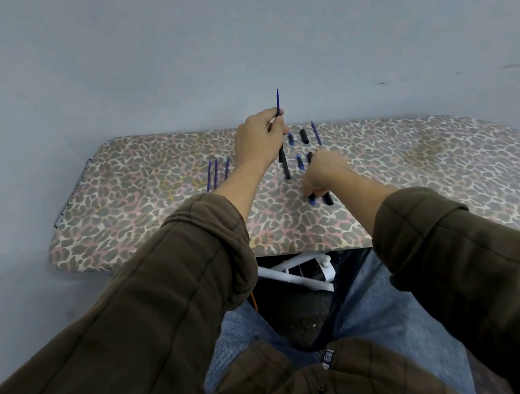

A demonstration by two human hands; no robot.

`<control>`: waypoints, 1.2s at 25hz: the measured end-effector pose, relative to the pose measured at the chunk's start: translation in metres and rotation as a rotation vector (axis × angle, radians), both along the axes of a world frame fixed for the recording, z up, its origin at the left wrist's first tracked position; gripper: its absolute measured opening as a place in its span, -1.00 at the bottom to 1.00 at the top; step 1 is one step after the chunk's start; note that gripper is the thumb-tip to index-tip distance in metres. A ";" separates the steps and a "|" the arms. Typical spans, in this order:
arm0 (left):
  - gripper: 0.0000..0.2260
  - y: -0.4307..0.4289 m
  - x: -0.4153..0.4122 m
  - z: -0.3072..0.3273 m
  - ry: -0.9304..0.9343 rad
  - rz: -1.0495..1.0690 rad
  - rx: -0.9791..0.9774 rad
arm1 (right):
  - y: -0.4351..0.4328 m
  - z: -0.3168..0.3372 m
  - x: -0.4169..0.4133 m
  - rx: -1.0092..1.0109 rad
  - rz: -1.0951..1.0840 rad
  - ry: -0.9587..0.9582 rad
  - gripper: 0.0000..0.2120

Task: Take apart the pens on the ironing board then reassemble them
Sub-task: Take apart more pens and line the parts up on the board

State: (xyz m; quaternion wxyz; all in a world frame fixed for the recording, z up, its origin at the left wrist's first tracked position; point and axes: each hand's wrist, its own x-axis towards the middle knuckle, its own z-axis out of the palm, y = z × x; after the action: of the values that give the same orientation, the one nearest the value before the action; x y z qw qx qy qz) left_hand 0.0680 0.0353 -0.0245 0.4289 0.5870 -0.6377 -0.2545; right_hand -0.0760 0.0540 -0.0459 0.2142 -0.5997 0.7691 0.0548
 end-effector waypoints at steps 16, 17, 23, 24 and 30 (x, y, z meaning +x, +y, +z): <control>-0.74 0.017 -0.010 0.045 -0.088 -0.057 -0.012 | -0.008 0.154 0.004 -0.385 -0.082 -0.629 -0.72; -0.75 0.019 -0.012 0.049 -0.092 -0.058 -0.023 | -0.005 0.157 0.003 -0.385 -0.073 -0.595 -0.73; -0.77 0.029 -0.017 0.060 -0.103 -0.076 -0.057 | 0.007 0.154 -0.005 -0.456 -0.071 -0.577 -0.85; -0.77 0.030 -0.018 0.061 -0.096 -0.082 -0.053 | 0.009 0.154 -0.007 -0.470 -0.071 -0.591 -0.89; -0.80 0.036 -0.024 0.074 -0.102 -0.091 -0.053 | 0.010 0.170 -0.014 -0.605 -0.091 -0.708 -0.90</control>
State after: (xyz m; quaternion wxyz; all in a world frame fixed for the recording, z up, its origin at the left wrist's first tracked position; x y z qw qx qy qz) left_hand 0.0443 0.0711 0.0491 0.3991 0.5583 -0.6912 -0.2265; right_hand -0.0896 0.0643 0.1241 0.2813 -0.5824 0.6558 -0.3893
